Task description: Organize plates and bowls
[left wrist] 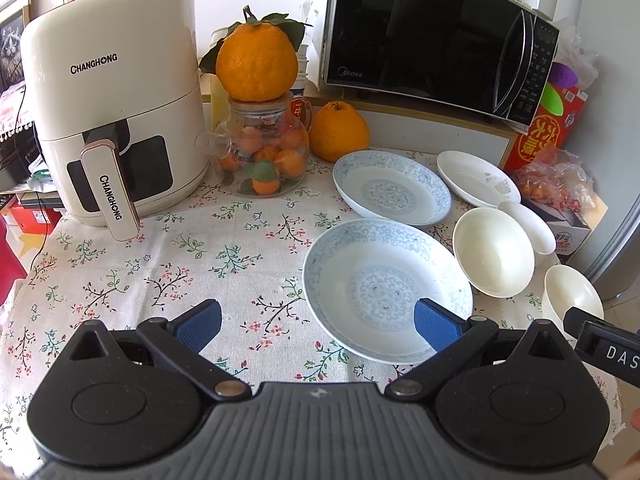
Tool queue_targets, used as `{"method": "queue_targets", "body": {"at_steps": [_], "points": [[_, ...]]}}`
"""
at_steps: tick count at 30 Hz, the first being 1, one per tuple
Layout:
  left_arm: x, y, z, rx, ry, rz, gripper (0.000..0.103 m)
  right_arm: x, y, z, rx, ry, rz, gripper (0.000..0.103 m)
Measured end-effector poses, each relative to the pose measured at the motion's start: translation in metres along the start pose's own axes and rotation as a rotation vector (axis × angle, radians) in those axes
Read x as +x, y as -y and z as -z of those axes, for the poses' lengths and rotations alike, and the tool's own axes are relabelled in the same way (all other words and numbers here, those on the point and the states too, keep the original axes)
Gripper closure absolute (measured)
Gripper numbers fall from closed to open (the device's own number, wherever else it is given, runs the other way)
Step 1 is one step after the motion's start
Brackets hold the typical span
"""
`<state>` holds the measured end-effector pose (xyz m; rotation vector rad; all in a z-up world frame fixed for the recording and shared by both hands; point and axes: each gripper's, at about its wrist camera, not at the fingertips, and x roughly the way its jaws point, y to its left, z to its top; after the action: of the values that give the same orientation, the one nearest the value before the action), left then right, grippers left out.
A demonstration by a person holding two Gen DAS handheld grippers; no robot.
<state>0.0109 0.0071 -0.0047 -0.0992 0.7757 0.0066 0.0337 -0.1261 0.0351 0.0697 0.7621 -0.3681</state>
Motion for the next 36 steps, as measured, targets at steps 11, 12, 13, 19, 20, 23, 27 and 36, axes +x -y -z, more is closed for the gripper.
{"method": "queue_targets", "body": {"at_steps": [11,12,13,19,20,23,27,36], "points": [[0.018,-0.012,-0.004,-0.023,-0.068,-0.033,0.0,0.019,-0.009,-0.001,-0.038,-0.049,-0.119,0.007],[0.02,-0.015,-0.005,-0.03,-0.081,-0.03,0.0,0.022,-0.008,-0.001,-0.015,-0.062,-0.163,0.007],[0.023,-0.02,-0.006,-0.049,-0.095,-0.026,0.0,0.024,-0.005,-0.001,0.015,-0.072,-0.209,0.008],[0.034,-0.039,-0.013,-0.111,-0.123,-0.016,0.004,0.038,0.0,0.001,0.172,-0.1,-0.365,0.011],[0.037,-0.04,-0.015,-0.118,-0.133,-0.01,0.006,0.041,-0.003,0.001,0.164,-0.119,-0.368,0.012],[0.05,-0.04,-0.016,-0.136,-0.175,0.008,0.017,0.05,-0.016,0.003,0.119,-0.154,-0.361,0.019],[0.067,-0.043,-0.019,-0.176,-0.219,0.028,0.032,0.067,-0.022,0.001,0.138,-0.211,-0.39,0.029],[0.094,-0.039,-0.026,-0.195,-0.227,0.107,0.052,0.112,-0.022,-0.007,0.263,-0.329,-0.45,0.052]]}}
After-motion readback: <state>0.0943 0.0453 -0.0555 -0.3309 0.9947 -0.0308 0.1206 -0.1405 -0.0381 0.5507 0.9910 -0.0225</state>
